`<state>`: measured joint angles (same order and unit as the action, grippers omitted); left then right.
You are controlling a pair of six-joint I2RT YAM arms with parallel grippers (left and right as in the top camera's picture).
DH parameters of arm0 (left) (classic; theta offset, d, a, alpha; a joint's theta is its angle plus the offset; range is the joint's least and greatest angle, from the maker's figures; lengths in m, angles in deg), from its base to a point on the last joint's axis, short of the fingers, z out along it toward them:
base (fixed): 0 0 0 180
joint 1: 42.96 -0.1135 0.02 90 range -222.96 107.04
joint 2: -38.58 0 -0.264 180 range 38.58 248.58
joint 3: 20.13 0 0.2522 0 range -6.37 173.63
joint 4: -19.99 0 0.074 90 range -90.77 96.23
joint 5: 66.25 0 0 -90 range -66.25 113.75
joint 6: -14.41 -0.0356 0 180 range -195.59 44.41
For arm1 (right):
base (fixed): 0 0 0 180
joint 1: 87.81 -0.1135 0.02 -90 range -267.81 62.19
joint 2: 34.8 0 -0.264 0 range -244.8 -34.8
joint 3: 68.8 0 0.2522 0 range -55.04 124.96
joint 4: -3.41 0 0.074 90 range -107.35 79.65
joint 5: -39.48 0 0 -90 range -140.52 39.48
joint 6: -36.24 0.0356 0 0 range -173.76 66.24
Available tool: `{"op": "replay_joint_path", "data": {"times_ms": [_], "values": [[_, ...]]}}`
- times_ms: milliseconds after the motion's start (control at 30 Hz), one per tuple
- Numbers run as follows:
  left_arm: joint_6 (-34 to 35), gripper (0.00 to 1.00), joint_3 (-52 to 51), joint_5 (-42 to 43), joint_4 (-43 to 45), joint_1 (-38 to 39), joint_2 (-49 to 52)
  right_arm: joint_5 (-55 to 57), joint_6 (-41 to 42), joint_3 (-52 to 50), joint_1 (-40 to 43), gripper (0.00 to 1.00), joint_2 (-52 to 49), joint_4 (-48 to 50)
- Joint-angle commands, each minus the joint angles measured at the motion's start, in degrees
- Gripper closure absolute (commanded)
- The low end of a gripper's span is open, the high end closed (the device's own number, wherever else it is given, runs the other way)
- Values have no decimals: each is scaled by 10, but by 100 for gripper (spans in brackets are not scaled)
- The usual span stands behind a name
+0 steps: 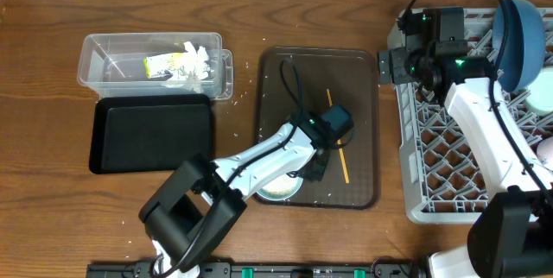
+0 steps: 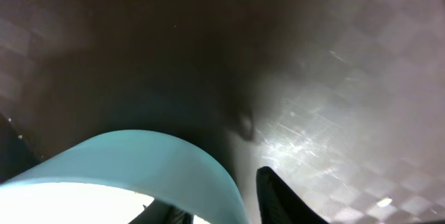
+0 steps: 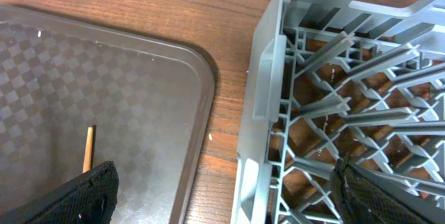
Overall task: Sort waste into correct bins and load items into the dishwasher rack
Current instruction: 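Lift the white bowl and carry it left over the black tray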
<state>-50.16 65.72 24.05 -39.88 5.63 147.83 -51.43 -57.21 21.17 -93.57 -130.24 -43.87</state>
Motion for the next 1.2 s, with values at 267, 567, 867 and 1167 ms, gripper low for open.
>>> {"op": "replay_joint_path", "data": {"times_ms": [267, 567, 867, 1167], "values": [[-21, 80, 0, -100, 10, -2, 9, 11, 9, -1, -2, 5, 14, -3], [-33, 87, 0, -100, 24, -10, 5, 11, 9, -1, -2, 5, 14, -7], [-33, 90, 0, -100, 19, -26, -33, 11, 9, -1, -2, 5, 14, -8], [-33, 90, 0, -100, 11, -58, -112, 11, 9, -1, -2, 5, 14, -9]]}}
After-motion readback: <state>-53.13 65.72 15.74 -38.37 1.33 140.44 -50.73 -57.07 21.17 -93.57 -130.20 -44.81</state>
